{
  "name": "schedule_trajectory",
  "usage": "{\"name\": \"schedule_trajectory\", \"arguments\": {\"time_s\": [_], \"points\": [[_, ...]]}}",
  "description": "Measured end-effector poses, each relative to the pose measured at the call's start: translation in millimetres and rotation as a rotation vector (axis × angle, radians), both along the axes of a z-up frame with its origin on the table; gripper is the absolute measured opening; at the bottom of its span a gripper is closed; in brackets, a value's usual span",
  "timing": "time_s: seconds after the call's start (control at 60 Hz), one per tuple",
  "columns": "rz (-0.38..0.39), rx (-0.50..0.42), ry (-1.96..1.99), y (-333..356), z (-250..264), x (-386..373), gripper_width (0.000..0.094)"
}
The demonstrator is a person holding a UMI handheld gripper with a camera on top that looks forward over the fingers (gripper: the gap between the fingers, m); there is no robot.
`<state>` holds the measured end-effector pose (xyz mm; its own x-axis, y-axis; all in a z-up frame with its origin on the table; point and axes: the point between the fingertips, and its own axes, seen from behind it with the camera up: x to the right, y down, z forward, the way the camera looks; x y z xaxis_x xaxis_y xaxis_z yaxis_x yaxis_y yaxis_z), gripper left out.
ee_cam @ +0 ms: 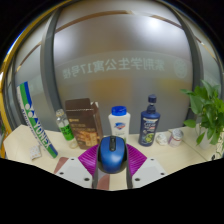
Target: Arrange mouse
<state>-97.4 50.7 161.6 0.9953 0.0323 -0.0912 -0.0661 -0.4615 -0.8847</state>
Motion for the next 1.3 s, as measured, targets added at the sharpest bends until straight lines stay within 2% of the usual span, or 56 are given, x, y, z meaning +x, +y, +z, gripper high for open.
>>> {"name": "schedule_trajectory", "arguments": {"time_s": [0.133,0.2,0.35,0.45,0.517,0.617,0.683,1.05,1.3], "points": [[0.095,-0.135,0.011,-24.5,-69.7,-87.3,0.0389],[0.105,-0.194,0.005,-33.5,-109.9,-110.6,0.0387],[0.082,-0.234,-0.018,-36.5,-158.1,-120.7,0.0409],[0.079,-0.253,-0.042,-40.3,-170.2,-121.3,0.0503],[0.066,-0.251,-0.054,-44.3,-166.9,-117.5,0.0592],[0.056,-0.243,-0.093,-58.3,-149.8,-113.3,0.0865],[0.044,-0.230,-0.113,-72.8,-127.6,-109.5,0.0842],[-0.009,-0.141,-0.178,-185.0,2.3,-110.8,0.0853],[-0.025,-0.114,-0.174,-231.7,29.8,-113.0,0.0850]]}}
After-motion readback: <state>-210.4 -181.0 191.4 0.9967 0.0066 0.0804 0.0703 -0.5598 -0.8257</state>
